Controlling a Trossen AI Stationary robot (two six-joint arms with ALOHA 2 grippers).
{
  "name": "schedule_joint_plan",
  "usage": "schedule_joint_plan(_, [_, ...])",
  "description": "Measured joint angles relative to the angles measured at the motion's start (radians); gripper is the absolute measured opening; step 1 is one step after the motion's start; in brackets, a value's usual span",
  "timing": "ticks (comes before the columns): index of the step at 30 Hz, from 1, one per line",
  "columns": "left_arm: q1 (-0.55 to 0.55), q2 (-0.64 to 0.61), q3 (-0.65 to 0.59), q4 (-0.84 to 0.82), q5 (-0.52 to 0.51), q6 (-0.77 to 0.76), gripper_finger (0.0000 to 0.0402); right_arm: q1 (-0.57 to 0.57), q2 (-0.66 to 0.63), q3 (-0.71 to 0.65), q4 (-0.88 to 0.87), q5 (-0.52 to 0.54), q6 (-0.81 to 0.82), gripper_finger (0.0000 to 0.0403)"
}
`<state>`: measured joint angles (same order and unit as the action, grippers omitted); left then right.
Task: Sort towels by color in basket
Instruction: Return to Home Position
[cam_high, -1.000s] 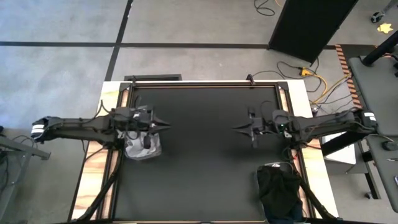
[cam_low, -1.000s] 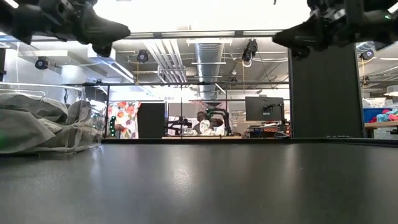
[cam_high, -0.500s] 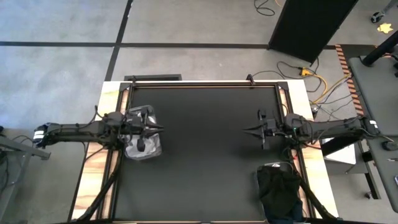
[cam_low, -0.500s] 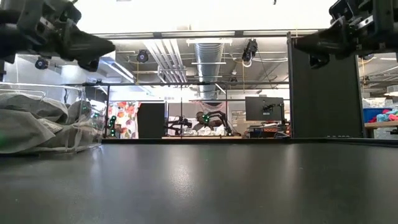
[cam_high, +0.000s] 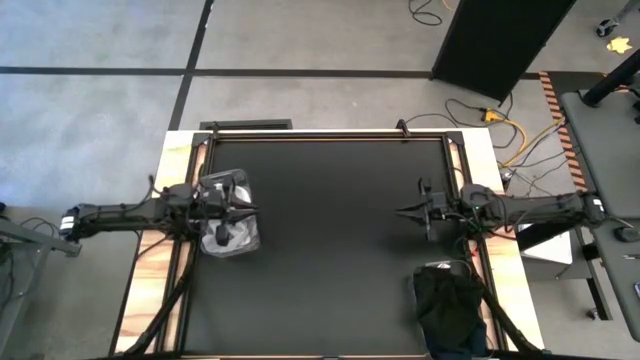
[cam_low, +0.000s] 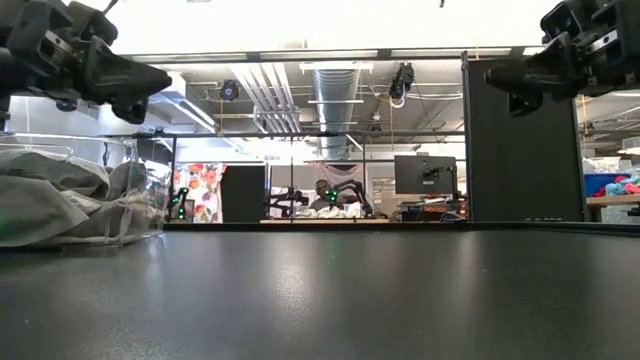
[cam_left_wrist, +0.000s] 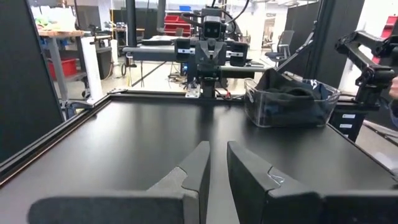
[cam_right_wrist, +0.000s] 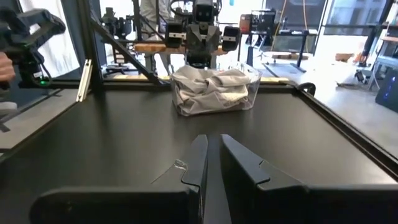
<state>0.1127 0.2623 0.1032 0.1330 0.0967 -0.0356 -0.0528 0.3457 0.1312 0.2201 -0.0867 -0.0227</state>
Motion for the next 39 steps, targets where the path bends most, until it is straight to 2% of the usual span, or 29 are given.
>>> schedule_joint_plan(10, [0.000, -0.109, -0.010, -0.076, 0.000, -0.023, 0.0039, 0.000, -0.160, -0.073, 0.001, 0.000, -0.002, 0.0034])
schedule_joint_plan(21, [0.000, -0.209, -0.082, -0.090, 0.001, -0.037, 0.0039, 0.000, -0.312, -0.117, -0.013, 0.000, 0.057, 0.0034])
schedule_joint_plan(32, [0.000, -0.262, -0.093, -0.095, 0.020, -0.045, 0.0039, 0.000, -0.342, -0.119, -0.065, 0.001, 0.025, 0.0034])
schedule_joint_plan(39, [-0.001, -0.260, -0.093, -0.067, -0.060, -0.053, 0.0039, 0.000, -0.336, -0.120, -0.093, 0.008, 0.030, 0.0034])
